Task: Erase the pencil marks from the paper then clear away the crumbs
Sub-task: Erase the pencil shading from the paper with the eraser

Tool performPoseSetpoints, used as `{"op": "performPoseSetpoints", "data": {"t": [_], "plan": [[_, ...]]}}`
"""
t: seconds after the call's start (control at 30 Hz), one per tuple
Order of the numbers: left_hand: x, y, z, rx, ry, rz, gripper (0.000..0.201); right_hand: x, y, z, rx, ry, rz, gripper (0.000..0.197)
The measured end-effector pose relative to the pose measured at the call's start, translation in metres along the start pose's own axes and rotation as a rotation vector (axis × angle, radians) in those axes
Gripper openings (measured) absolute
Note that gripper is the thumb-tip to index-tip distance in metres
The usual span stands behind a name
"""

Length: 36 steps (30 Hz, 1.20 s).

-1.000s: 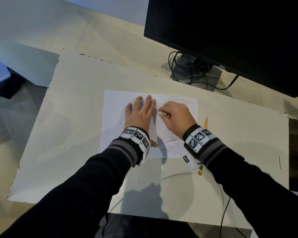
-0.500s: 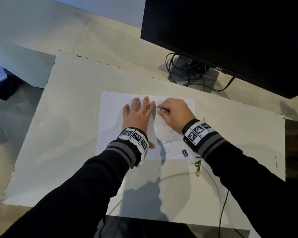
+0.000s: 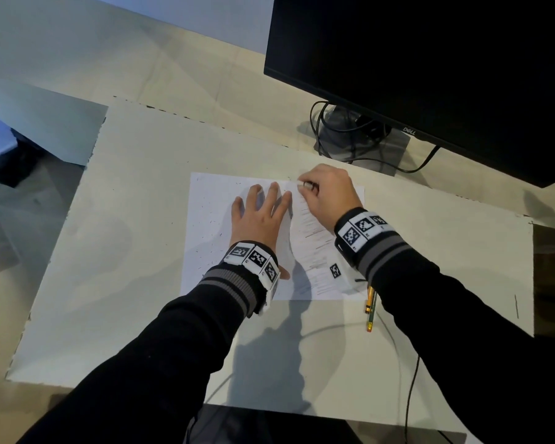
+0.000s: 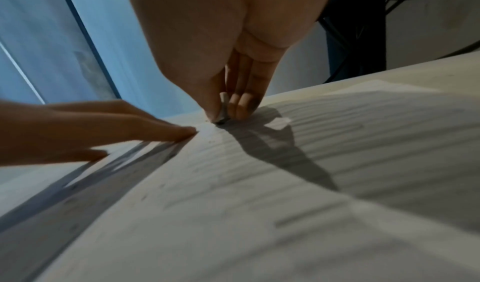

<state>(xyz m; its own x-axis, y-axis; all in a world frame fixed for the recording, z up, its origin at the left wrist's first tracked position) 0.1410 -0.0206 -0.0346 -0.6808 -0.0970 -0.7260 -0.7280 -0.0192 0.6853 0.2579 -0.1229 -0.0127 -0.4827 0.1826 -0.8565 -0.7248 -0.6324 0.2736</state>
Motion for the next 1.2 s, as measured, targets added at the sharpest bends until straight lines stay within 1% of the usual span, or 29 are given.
{"op": "performPoseSetpoints", "data": {"t": [0.07,0.13,0.2,0.33,0.47,0.53,0.6,0.63,0.67,0.73,0.77,0.8,0.9,0.93,1.03,1.07,1.2], "plan": [[0.0,-0.001,0.0,0.005,0.005,-0.003,0.154,0.009,0.014,0.004,-0.013,-0.007,0.006,0.013],[0.001,-0.001,0.001,0.003,0.011,-0.01,0.154,0.014,0.031,0.009,-0.069,-0.019,0.044,0.012],[0.002,-0.001,0.002,0.01,0.022,-0.014,0.153,0.011,0.028,0.008,-0.074,-0.014,0.063,0.013],[0.003,0.0,0.002,0.016,0.034,-0.013,0.152,0.003,0.005,0.003,-0.018,-0.011,-0.017,0.014],[0.003,0.0,0.002,0.015,0.032,-0.01,0.153,0.012,0.018,0.008,-0.099,-0.012,0.057,0.015],[0.002,0.0,0.003,0.017,0.028,0.002,0.152,0.005,0.01,0.0,-0.048,-0.008,0.047,0.015],[0.002,-0.001,0.002,0.019,0.028,0.014,0.151,-0.002,0.001,-0.005,0.013,-0.004,-0.003,0.016],[0.003,-0.001,0.002,0.015,0.029,0.013,0.151,-0.001,0.001,-0.004,0.017,0.003,-0.015,0.015],[0.003,-0.001,0.002,0.011,0.028,0.01,0.152,0.002,0.004,0.001,-0.006,0.011,-0.008,0.015],[0.003,-0.001,0.002,0.007,0.022,0.009,0.153,0.011,0.015,0.01,-0.092,0.007,0.051,0.015],[0.003,-0.001,0.002,0.008,0.021,0.008,0.153,0.011,0.018,0.01,-0.111,0.005,0.071,0.015],[0.003,-0.001,0.003,0.011,0.021,0.01,0.153,0.009,0.016,0.007,-0.089,0.003,0.065,0.015],[0.002,-0.001,0.002,0.01,0.025,0.023,0.152,-0.002,0.007,-0.004,0.032,-0.019,-0.032,0.014],[0.002,-0.001,0.002,0.004,0.022,0.022,0.152,0.0,0.007,-0.002,0.027,-0.013,-0.032,0.015],[0.003,-0.002,0.001,-0.004,0.002,0.017,0.154,0.012,0.017,0.011,-0.092,0.015,0.054,0.015],[0.003,-0.002,0.001,-0.003,0.003,0.018,0.154,0.01,0.016,0.011,-0.095,0.005,0.066,0.015],[0.003,-0.001,0.001,0.005,0.014,0.019,0.152,-0.003,-0.001,-0.005,0.03,-0.032,-0.007,0.015]]}}
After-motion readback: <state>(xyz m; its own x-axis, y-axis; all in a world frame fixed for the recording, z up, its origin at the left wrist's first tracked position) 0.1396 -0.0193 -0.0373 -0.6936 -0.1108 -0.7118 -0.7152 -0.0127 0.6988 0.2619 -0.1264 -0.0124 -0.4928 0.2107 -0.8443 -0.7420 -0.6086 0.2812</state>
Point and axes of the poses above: each hand's wrist, its own y-axis away from the middle knuckle, its own x-axis out of the palm, z = x × y, the point moved 4 cm from there along -y, towards the middle knuckle, and after that the axes turned 11 degrees about z, right-handed, at the moved point
